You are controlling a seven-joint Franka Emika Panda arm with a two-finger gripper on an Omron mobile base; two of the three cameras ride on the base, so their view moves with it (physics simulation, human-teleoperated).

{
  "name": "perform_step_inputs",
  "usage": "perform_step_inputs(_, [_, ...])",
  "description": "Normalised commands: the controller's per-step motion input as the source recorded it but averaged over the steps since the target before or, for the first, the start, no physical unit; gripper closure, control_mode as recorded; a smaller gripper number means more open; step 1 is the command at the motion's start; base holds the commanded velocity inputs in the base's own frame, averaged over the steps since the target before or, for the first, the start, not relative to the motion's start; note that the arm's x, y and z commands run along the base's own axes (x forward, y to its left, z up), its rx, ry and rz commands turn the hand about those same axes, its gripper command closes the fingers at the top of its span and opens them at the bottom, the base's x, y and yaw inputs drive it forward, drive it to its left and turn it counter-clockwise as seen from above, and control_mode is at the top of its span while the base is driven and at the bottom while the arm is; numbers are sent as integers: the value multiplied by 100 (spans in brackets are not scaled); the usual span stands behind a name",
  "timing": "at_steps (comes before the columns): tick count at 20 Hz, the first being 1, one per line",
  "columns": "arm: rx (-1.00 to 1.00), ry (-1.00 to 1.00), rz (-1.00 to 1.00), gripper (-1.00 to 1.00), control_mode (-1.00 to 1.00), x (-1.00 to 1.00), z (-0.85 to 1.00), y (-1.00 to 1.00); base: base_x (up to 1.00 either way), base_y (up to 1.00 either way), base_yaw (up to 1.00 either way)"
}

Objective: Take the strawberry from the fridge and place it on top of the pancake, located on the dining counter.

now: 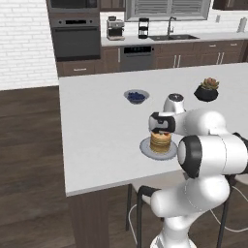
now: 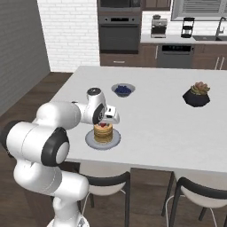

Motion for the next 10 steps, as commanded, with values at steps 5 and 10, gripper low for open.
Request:
perform_step_inputs(5, [0, 0, 0, 100, -100, 0, -1, 0, 0, 0, 0])
perform_step_inputs(10, [0, 0, 0, 100, -100, 6, 7, 1, 0, 0, 0])
